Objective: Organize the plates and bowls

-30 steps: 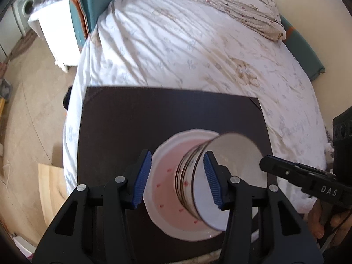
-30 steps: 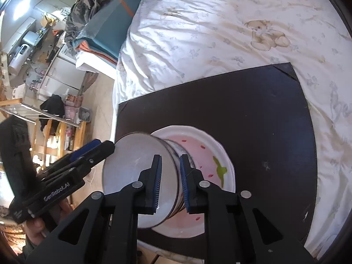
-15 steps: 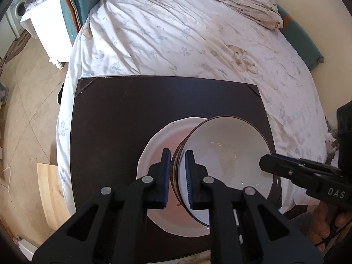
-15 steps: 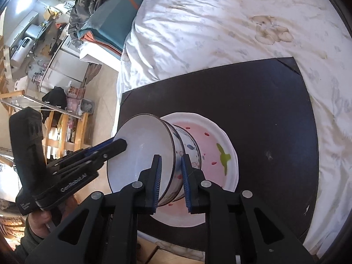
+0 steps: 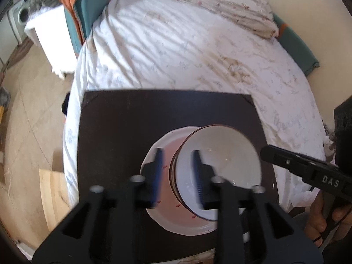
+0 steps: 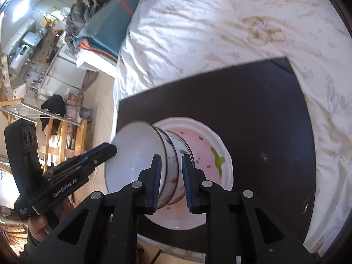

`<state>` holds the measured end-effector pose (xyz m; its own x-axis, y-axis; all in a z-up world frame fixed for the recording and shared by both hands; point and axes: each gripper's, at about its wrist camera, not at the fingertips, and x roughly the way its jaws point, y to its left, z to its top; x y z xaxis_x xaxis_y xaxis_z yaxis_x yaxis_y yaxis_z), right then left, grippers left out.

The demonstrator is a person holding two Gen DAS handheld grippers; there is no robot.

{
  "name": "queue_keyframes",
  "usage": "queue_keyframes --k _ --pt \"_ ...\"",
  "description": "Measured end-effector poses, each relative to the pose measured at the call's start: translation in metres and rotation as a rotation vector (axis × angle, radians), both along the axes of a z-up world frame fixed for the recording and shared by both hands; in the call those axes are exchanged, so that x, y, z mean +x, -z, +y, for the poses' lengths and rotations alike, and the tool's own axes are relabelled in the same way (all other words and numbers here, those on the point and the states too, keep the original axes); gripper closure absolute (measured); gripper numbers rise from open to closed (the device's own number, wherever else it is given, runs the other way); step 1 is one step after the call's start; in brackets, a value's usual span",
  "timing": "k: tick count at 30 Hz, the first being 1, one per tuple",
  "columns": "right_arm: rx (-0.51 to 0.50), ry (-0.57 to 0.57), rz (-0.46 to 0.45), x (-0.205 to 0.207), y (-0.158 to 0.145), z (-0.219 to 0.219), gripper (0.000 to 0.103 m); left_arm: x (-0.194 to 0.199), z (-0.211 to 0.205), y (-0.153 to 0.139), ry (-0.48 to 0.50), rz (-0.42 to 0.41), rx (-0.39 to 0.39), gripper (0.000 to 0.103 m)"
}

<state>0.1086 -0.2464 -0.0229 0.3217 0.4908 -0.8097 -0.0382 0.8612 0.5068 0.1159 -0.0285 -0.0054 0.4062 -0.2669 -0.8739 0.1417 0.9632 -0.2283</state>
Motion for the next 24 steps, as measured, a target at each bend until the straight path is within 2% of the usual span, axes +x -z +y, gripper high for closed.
queue_keyframes --k 1,2,4,6,8,11,14,17,20,24 --pt "-0.012 -0.002 -0.018 -0.002 -0.004 0.0 0.081 -0.003 0.0 -0.004 0.004 -0.025 0.007 0.044" --pt "-0.044 -0.007 -0.056 -0.006 -0.012 0.003 0.081 -0.009 0.0 -0.011 0.004 -0.072 0.029 0.034" --pt "-0.094 -0.001 -0.113 -0.014 -0.023 0.006 0.076 -0.019 0.003 -0.021 -0.008 -0.138 0.061 0.032" --pt "-0.112 0.029 -0.187 -0.027 -0.037 0.005 0.029 -0.032 0.006 -0.03 -0.013 -0.189 0.078 0.032" --pt "-0.103 0.068 -0.271 -0.045 -0.052 0.001 0.016 -0.043 0.01 -0.035 -0.013 -0.217 0.085 0.032" --pt "-0.123 0.101 -0.31 -0.063 -0.065 -0.002 0.004 -0.064 0.015 -0.043 -0.061 -0.272 0.137 0.032" --pt "-0.144 0.116 -0.355 -0.081 -0.074 -0.003 0.001 -0.083 0.019 -0.048 -0.117 -0.316 0.172 0.032" --pt "-0.188 0.123 -0.416 -0.104 -0.085 0.0 0.0 -0.101 0.025 -0.049 -0.152 -0.334 0.163 0.032" --pt "-0.24 0.134 -0.46 -0.124 -0.09 0.003 0.0 -0.119 0.029 -0.043 -0.154 -0.333 0.165 0.031" --pt "-0.277 0.149 -0.471 -0.15 -0.085 0.006 0.0 -0.135 0.036 -0.034 -0.166 -0.296 0.138 0.03"
